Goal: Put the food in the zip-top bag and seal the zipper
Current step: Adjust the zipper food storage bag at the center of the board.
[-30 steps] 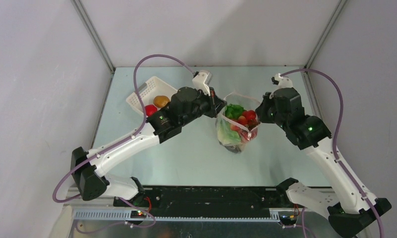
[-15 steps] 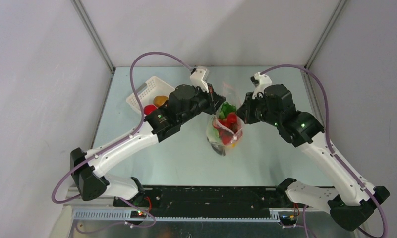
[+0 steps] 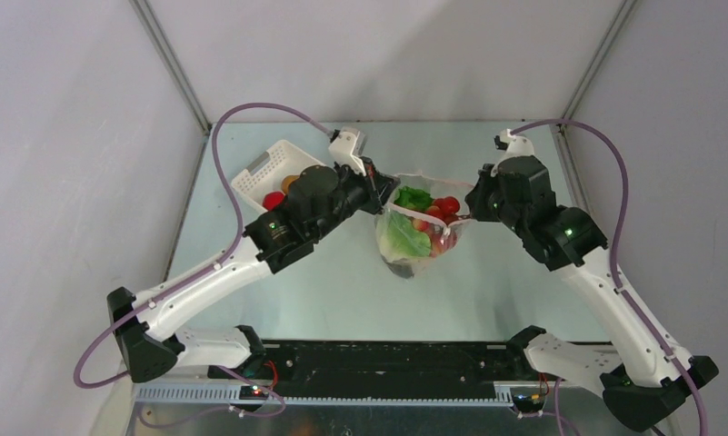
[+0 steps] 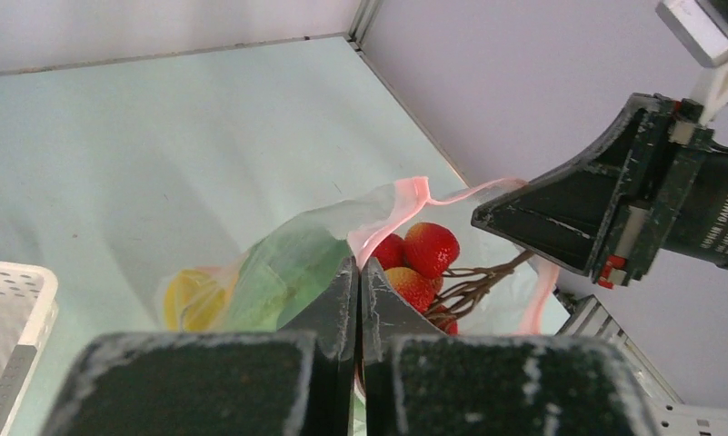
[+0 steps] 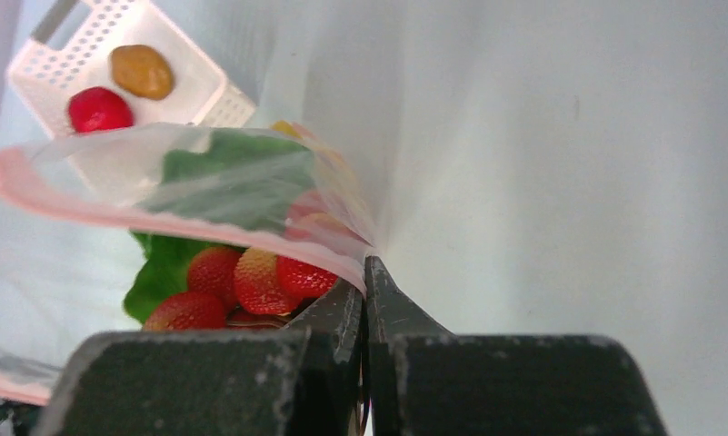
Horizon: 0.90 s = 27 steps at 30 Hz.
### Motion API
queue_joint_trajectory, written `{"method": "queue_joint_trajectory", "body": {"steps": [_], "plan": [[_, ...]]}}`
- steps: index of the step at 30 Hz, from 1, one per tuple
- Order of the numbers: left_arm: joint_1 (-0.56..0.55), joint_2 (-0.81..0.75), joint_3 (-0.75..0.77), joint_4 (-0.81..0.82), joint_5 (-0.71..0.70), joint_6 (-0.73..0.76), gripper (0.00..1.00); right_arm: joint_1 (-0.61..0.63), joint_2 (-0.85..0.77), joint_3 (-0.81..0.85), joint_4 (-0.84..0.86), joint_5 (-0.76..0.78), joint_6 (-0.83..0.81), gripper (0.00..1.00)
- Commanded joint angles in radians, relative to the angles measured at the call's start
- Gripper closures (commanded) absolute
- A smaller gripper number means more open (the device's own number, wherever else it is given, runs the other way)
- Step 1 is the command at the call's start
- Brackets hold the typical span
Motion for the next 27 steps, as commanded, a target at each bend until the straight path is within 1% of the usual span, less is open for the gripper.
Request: {"method": "queue_joint_trajectory", "body": {"steps": [1, 5, 8, 10, 12, 14, 15, 16, 17, 18, 19, 20, 22, 25, 27], "plan": [[0.013, -0.004, 0.020, 0.094, -0.040, 0.019, 1.00, -0.012, -0.031, -0.014, 0.082, -0.125, -0.025, 0.97], [0.013, 0.038, 0.040, 0.124, -0.007, -0.001, 1.00, -0.011, -0.022, -0.047, 0.165, -0.233, -0.007, 0.98], [0.015, 0.069, 0.065, 0.108, -0.007, -0.005, 1.00, -0.010, -0.016, -0.053, 0.191, -0.240, 0.007, 0.98], [0.019, 0.082, 0.076, 0.068, -0.008, -0.006, 1.00, -0.010, -0.018, -0.054, 0.194, -0.224, 0.020, 0.98], [0.026, 0.085, 0.076, 0.056, 0.001, -0.012, 0.98, -0.011, -0.032, -0.054, 0.194, -0.205, 0.027, 0.98], [0.035, 0.084, 0.070, 0.060, 0.018, -0.019, 0.83, -0.011, -0.044, -0.057, 0.197, -0.186, 0.033, 0.98], [0.040, 0.082, 0.067, 0.061, 0.031, -0.022, 0.78, -0.012, -0.048, -0.059, 0.198, -0.181, 0.034, 0.97], [0.048, 0.079, 0.067, 0.061, 0.040, -0.021, 0.64, -0.011, -0.054, -0.060, 0.197, -0.173, 0.036, 0.97], [0.052, 0.073, 0.067, 0.057, 0.052, -0.019, 0.54, -0.013, -0.056, -0.062, 0.196, -0.168, 0.038, 0.97], [0.059, 0.069, 0.067, 0.053, 0.056, -0.016, 0.33, -0.013, -0.059, -0.063, 0.195, -0.157, 0.039, 0.97], [0.061, 0.056, 0.064, 0.043, 0.053, -0.007, 0.21, -0.013, -0.060, -0.067, 0.194, -0.154, 0.040, 0.97], [0.068, 0.048, 0.064, 0.035, 0.049, -0.001, 0.06, -0.014, -0.061, -0.071, 0.194, -0.148, 0.042, 0.97], [0.081, 0.020, 0.058, 0.008, 0.006, 0.017, 0.01, -0.015, -0.061, -0.079, 0.196, -0.147, 0.043, 0.97], [0.109, -0.037, 0.041, -0.049, -0.075, 0.040, 0.00, -0.017, -0.061, -0.088, 0.206, -0.144, 0.041, 0.97], [0.177, -0.074, 0.017, -0.064, -0.120, 0.028, 0.00, -0.023, -0.062, -0.095, 0.217, -0.146, 0.039, 0.97]]}}
